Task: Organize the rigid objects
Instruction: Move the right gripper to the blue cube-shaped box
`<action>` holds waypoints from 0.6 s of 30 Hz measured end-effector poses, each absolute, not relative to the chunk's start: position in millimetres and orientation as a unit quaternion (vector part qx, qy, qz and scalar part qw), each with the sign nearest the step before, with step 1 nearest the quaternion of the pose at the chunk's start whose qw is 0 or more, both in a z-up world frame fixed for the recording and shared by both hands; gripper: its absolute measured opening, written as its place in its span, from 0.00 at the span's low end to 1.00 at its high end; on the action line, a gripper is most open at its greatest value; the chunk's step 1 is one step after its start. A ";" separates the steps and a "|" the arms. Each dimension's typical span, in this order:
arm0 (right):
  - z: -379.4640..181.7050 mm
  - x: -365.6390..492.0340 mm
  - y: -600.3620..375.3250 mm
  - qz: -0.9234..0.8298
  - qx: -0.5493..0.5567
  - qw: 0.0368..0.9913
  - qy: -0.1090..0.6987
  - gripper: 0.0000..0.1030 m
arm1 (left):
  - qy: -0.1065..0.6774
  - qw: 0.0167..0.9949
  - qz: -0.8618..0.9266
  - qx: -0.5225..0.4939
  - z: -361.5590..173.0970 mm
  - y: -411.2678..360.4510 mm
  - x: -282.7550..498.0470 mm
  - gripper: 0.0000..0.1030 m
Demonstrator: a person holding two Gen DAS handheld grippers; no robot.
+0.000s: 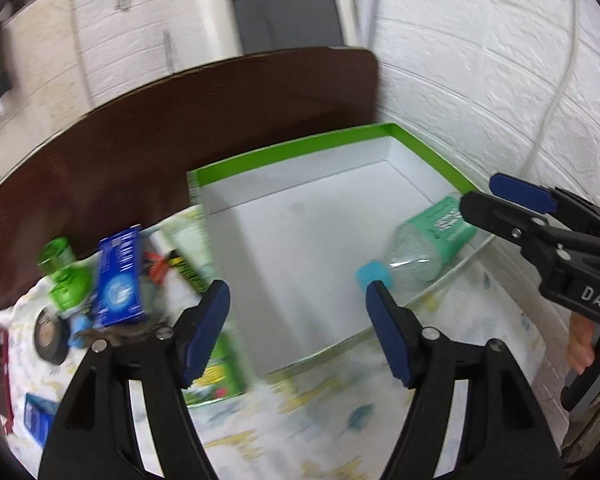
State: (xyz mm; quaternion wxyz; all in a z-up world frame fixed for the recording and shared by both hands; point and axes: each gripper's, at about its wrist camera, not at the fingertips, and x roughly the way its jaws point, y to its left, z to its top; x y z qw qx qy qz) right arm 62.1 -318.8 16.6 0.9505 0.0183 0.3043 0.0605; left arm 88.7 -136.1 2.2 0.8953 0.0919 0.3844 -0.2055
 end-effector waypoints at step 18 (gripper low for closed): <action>-11.2 71.6 -94.8 0.259 -0.042 0.899 0.352 0.69 | 0.367 0.930 0.030 -0.004 -3.9 99.1 17.4 0.80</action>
